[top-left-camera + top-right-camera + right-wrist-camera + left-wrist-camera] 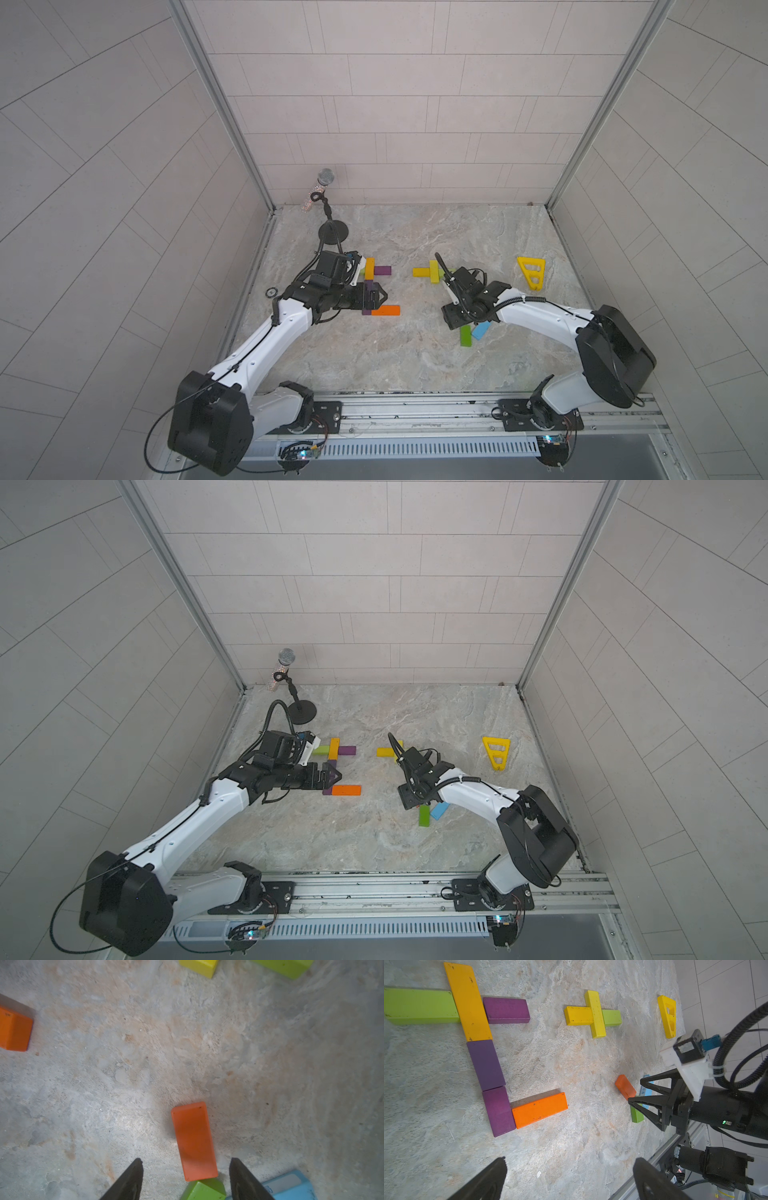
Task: Assemble the letter t with building blocks
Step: Pick up the building block from the center of the board.
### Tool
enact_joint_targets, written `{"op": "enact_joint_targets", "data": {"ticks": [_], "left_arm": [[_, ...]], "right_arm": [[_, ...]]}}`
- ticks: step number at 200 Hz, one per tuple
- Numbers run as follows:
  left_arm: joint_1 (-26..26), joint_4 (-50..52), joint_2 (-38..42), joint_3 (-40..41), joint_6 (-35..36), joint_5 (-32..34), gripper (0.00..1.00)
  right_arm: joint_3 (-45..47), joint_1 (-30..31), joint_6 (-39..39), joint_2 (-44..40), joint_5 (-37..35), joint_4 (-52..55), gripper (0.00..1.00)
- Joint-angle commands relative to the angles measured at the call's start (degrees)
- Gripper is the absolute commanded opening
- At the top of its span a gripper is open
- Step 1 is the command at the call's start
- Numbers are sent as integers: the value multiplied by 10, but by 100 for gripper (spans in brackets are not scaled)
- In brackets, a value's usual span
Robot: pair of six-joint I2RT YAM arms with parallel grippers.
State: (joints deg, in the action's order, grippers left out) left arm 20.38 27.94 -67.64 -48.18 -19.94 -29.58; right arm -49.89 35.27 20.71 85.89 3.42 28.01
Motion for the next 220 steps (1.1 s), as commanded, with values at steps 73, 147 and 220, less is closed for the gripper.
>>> {"op": "enact_joint_targets", "data": {"ticks": [73,147,220], "left_arm": [[1,2,-5,5,-2,-5,100],[1,-8,-12,9,-4,-11,100],[1,-15,-14,12,-5,-12,100]], "right_arm": [[-5,-41,-60,45,71,-6,61],[-22,-41,-60,66,63,8,55],[-42,-40,-60,88,50,35,42]]}}
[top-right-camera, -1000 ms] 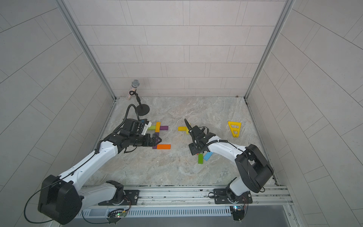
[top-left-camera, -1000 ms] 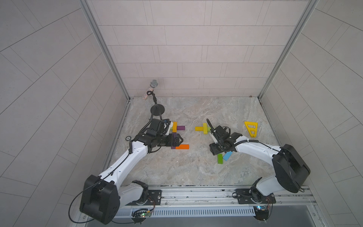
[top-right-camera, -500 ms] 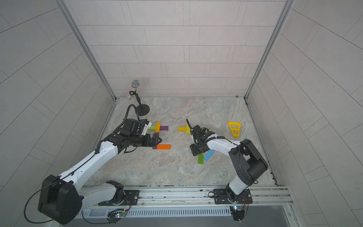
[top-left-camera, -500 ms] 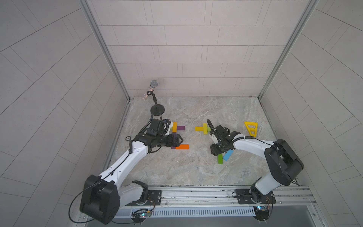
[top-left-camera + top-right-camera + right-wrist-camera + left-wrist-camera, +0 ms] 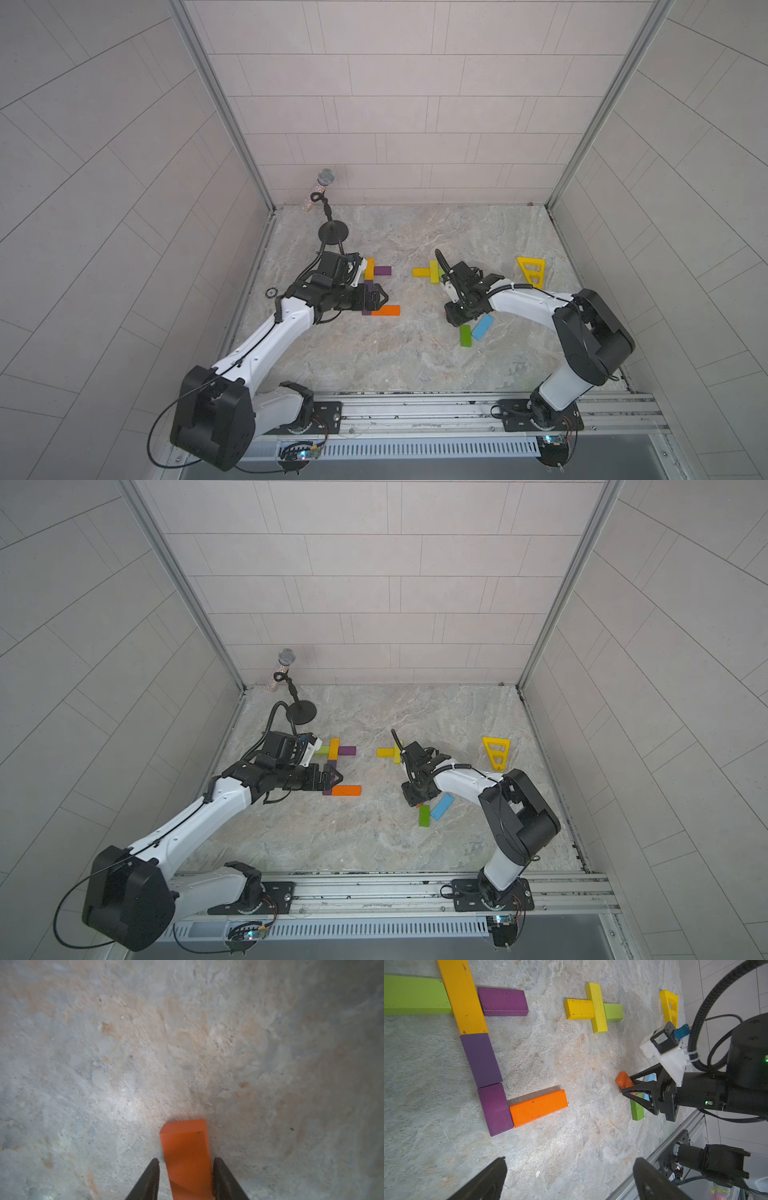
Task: Assemble the letter t with building blocks
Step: Pick up the building block from the center of the board, then assemble the building block at the center of the board.
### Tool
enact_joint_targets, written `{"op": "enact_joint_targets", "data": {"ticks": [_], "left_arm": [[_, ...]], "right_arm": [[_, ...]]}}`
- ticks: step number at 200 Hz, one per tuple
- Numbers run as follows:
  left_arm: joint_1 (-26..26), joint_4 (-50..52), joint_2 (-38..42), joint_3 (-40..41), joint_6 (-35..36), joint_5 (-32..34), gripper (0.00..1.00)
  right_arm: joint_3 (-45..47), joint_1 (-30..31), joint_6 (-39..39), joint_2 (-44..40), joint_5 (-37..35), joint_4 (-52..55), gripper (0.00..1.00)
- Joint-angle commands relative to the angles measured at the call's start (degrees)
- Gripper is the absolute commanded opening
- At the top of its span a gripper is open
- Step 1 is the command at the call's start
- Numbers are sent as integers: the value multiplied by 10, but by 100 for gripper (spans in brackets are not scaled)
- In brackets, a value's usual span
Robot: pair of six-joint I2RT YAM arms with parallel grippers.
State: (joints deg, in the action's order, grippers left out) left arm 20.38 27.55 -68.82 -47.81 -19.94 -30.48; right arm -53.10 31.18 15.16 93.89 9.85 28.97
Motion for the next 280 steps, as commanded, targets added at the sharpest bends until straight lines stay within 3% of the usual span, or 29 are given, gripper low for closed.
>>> {"op": "enact_joint_targets", "data": {"ticks": [1,78,103,121,143,226,280], "left_arm": [[1,-11,-2,8,-5,-4,100],[-1,-30,-5,17,-12,-10,100],[-13,-39,-9,16,-19,-20,100],[-50,-83,-18,18,-57,-78,100],[-85,-128,-26,16,-82,-117,100],[-132,-130,-74,-19,-55,-133,100],[-138,-136,-95,-30,-64,-136,100]], "right_arm": [[-10,1,-5,8,-14,26,42],[-18,3,17,14,-17,47,30],[-36,6,71,20,-11,56,25],[-58,12,122,19,-11,68,23],[-91,19,175,21,-9,83,21],[-243,35,253,124,-23,172,19],[-268,36,288,155,-38,187,18]]}}
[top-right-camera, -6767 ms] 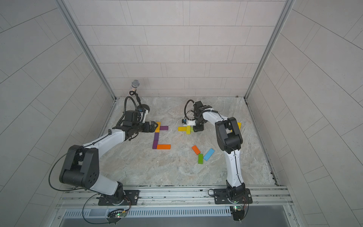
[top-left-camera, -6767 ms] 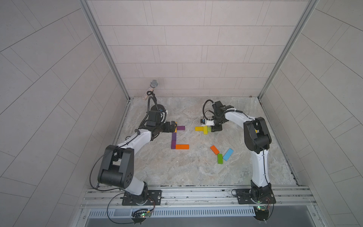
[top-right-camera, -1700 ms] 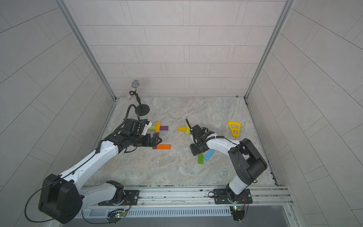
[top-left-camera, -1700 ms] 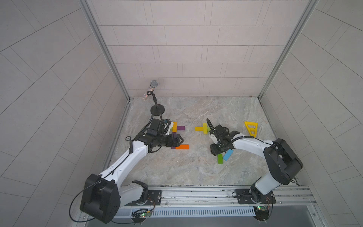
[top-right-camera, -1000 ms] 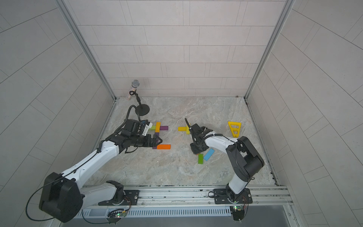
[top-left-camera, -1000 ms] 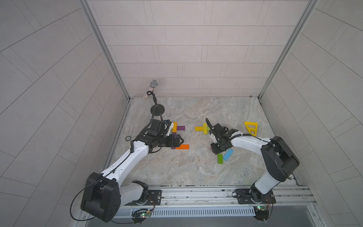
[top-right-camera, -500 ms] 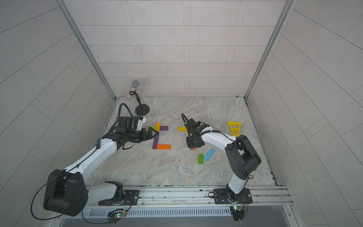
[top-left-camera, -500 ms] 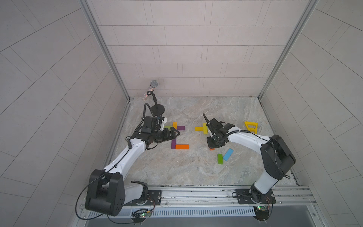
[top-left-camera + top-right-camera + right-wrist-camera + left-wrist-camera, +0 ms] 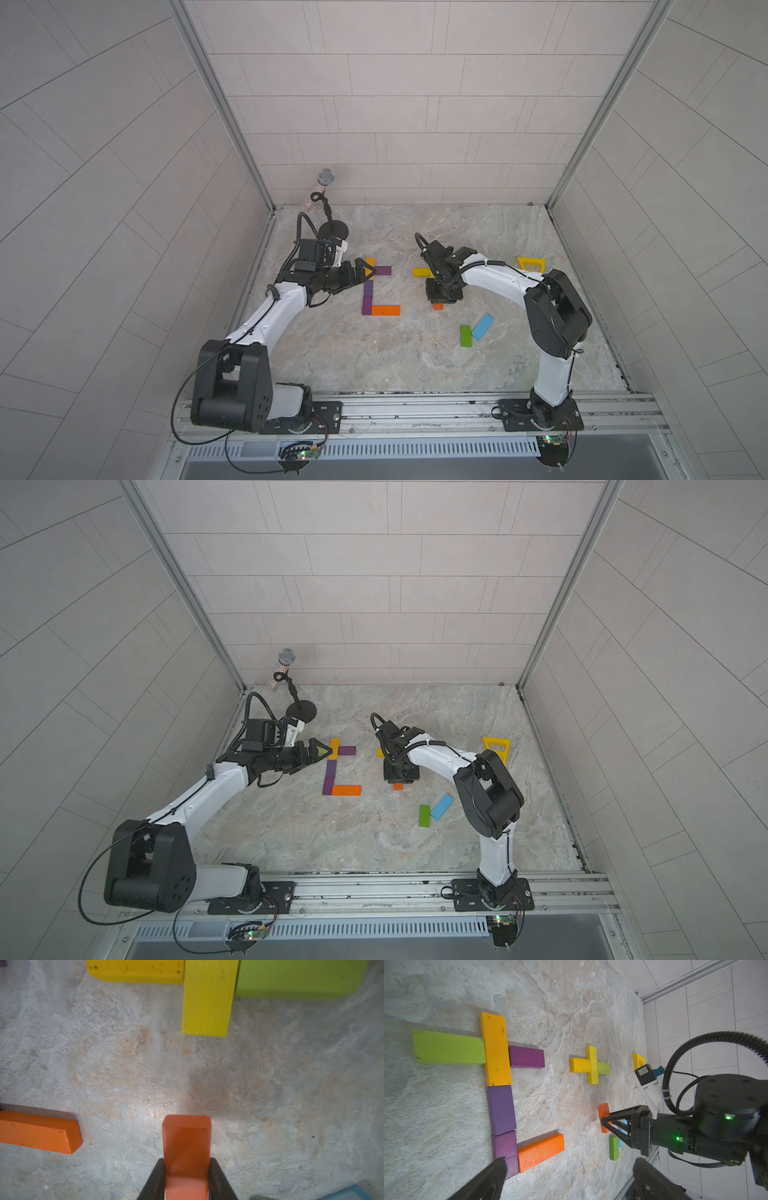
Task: Assemble the letter t with building blocks
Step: Assemble the building block at the center of the board.
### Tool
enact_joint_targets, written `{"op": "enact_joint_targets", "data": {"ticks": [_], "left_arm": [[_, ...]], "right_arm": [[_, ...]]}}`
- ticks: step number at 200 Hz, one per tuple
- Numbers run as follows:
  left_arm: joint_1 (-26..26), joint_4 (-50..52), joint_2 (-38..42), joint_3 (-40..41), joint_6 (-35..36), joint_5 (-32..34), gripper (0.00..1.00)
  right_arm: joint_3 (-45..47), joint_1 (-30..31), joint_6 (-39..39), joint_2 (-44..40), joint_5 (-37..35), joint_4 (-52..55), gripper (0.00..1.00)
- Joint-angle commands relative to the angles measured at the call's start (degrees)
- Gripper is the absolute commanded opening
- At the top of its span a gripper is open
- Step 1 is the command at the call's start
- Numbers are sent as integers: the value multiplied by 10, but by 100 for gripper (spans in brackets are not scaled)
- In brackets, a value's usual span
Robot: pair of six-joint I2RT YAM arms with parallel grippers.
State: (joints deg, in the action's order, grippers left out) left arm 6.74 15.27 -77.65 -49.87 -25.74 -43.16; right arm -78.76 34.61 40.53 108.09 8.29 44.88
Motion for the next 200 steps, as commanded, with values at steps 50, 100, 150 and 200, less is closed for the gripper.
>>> {"op": "enact_joint_targets", "data": {"ticks": [50,100,150,200], "left_arm": [[-7,-15,-8,-5,-7,-7,100],[-13,-16,-10,-5,-9,-8,100],[-15,-16,-14,-3,-8,-9,100],[-18,-14,-22,-8,-8,-10,100]], "right_arm": [[-29,1,34,43,-26,23,18],[-34,-10,25,58,-25,14,19],[-41,-22,15,75,-20,5,18],[-55,-26,10,90,-12,3,19]]}}
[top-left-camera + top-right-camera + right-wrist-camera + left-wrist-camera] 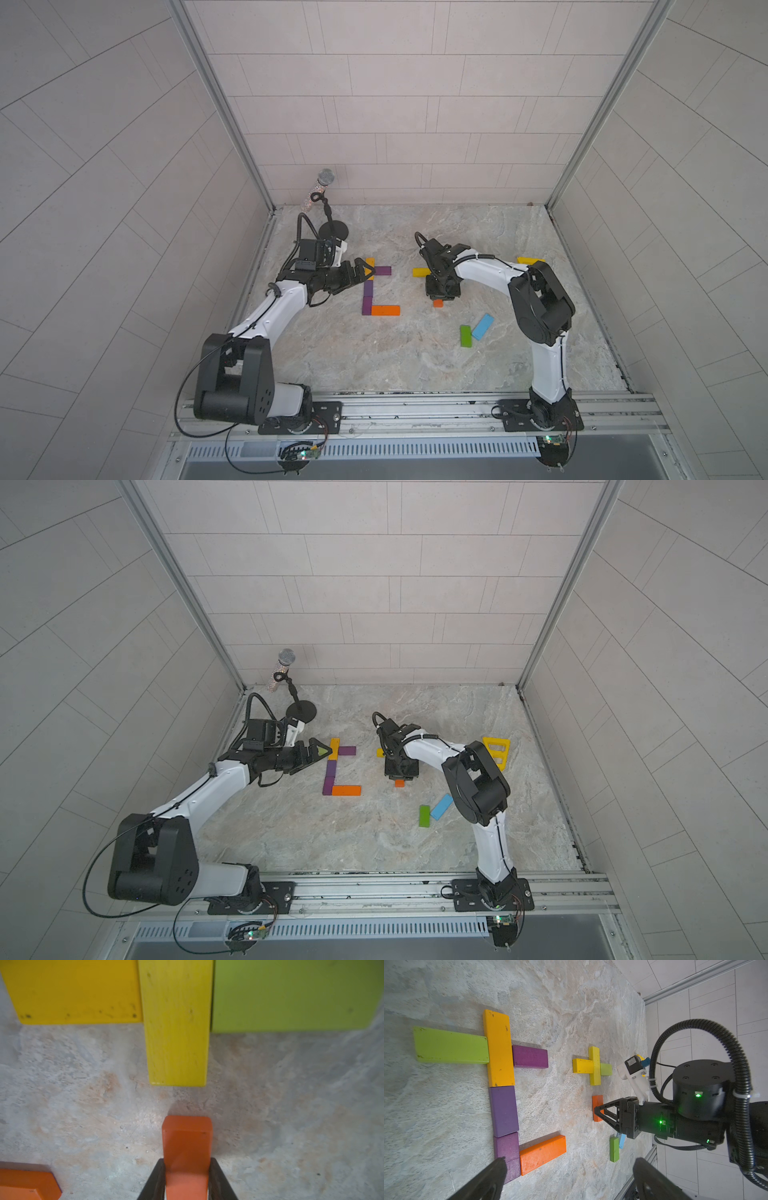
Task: Assemble the letter t with building blocks
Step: Assemble the building block at the center of the board.
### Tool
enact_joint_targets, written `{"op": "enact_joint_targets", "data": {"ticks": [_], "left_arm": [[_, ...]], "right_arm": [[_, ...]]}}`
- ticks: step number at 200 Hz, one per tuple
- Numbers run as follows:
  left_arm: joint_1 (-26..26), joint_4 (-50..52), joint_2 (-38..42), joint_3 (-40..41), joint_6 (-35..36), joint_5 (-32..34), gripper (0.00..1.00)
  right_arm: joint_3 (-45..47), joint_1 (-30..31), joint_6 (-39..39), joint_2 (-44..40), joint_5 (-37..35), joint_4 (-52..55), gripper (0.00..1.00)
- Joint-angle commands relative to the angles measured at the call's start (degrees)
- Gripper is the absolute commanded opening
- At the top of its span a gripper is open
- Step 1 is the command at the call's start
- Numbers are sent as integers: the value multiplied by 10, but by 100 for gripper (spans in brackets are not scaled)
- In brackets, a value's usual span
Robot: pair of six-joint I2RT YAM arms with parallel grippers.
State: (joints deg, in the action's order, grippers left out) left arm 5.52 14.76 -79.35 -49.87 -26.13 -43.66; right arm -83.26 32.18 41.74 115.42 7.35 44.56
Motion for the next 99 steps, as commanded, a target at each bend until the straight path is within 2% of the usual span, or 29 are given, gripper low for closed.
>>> {"op": "enact_joint_targets", "data": {"ticks": [1,99], "left_arm": [[-6,-9,-5,-8,-3,-5,100],[-10,-5,-8,-9,-2,-7,100]], "right_arm": [[-10,-1,-2,17,-3,6,19],[-21,-9,-4,33,0,5,18]]}}
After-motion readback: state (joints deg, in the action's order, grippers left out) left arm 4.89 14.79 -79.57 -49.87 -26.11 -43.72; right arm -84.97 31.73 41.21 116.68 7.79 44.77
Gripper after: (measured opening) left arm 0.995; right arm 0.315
